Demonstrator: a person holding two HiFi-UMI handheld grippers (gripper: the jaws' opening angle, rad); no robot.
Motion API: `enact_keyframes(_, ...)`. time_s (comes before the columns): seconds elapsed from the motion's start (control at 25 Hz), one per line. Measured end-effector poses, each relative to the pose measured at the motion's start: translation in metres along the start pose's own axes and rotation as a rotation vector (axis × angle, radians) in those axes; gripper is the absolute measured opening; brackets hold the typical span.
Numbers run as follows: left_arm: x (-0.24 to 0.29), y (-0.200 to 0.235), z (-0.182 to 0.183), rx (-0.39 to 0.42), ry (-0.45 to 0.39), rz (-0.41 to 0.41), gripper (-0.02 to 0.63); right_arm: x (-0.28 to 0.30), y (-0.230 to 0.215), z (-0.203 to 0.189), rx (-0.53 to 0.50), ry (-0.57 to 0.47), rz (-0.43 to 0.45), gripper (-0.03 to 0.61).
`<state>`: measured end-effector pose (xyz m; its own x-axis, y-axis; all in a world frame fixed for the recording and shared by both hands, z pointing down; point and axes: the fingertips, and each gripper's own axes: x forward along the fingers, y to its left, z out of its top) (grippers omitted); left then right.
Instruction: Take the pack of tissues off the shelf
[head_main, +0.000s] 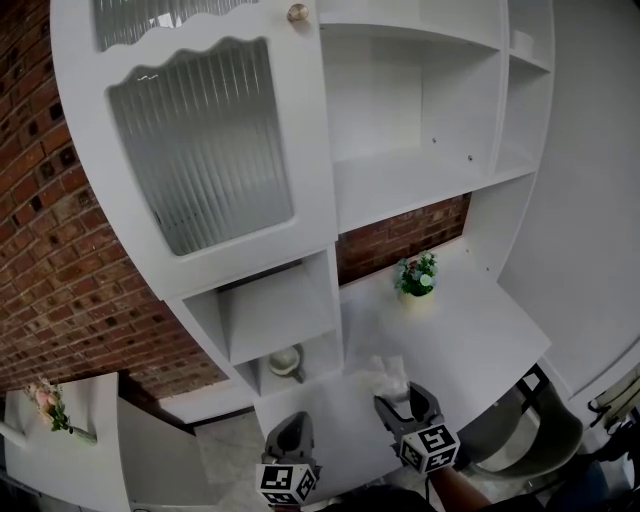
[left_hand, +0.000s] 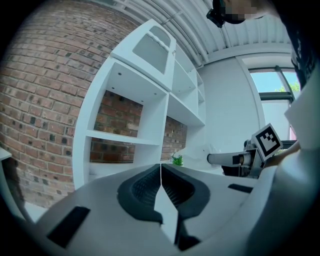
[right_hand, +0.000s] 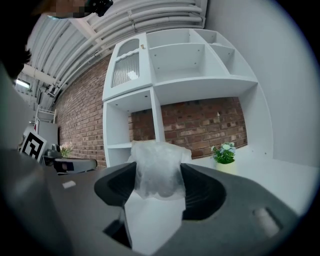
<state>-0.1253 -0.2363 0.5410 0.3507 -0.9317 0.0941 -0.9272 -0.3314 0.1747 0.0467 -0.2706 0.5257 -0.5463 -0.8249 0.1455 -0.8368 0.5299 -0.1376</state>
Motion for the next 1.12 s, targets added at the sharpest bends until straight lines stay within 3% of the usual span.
enact_keyframes(0.76,0.0,0.004,-0.01,0.021,0.004,-0.005,0.012,0.017,0.002,-0.089,0.057,0.184,0.027,0.264)
enact_keyframes(1.12,0.001,0.004,-0.012,0.028,0.008,-0.004,0.014,0.038,-0.003,-0.122,0.014,0.262,0.047,0.265)
